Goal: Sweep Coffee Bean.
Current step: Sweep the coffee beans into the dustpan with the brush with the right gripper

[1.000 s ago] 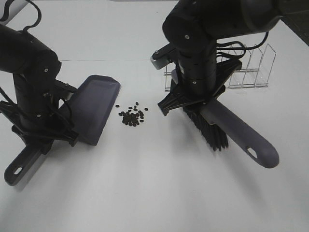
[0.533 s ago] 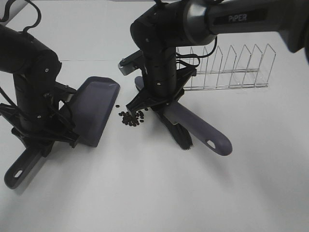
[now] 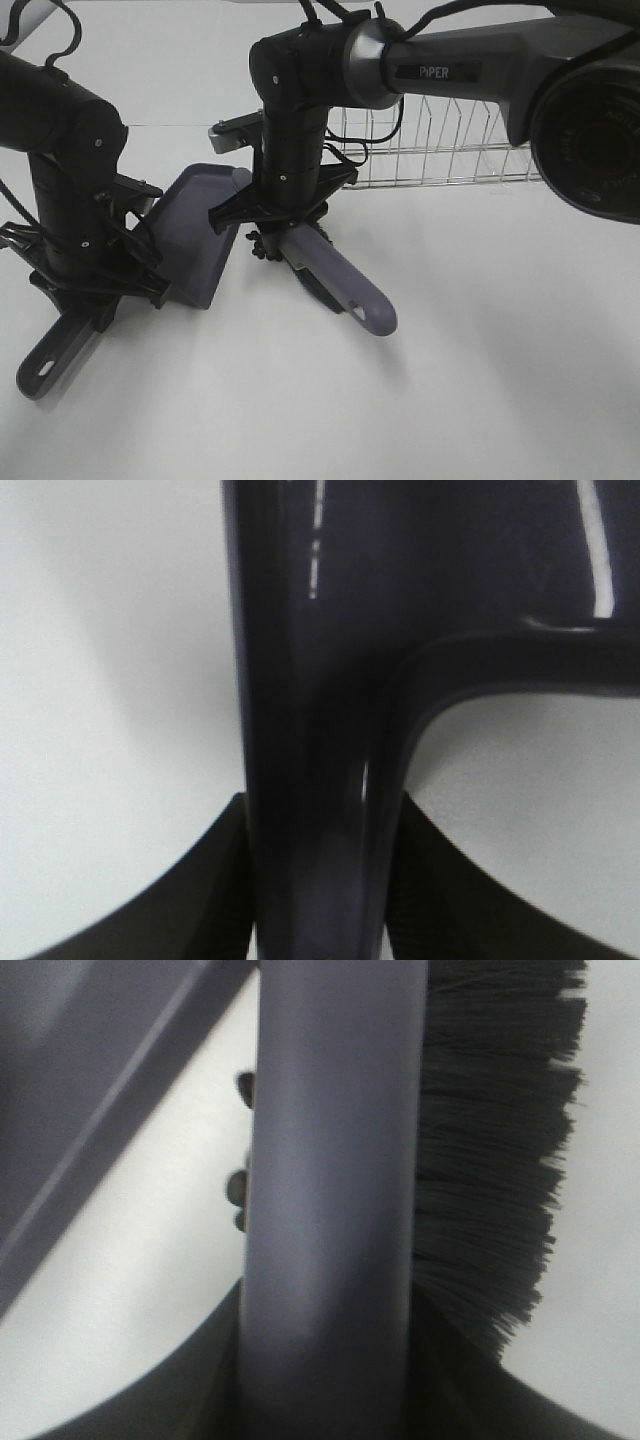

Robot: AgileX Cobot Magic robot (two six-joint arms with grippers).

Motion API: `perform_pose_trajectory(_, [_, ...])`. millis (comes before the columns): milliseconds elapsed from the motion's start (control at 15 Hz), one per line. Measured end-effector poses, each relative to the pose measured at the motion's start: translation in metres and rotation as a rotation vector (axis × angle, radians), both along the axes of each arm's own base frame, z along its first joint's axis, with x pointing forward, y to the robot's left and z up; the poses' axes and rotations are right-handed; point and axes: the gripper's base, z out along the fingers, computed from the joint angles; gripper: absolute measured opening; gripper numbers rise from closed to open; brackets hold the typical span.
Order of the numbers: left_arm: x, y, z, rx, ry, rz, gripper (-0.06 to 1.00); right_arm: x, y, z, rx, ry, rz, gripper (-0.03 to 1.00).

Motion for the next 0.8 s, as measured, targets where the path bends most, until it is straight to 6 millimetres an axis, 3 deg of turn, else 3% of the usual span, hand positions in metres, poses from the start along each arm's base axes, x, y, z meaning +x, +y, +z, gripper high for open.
perform_pose_trajectory(533, [0.000,0.000,0.000,0.000,0.000,0.000,0.33,0.003,0.024,0.004,0.310,0.010,-0.060,0.27])
perform_pose_trajectory(800, [0.000,0.000,0.000,0.000,0.000,0.000,0.33,0.003,0.028,0.004,0.363,0.012,-0.048,0.27])
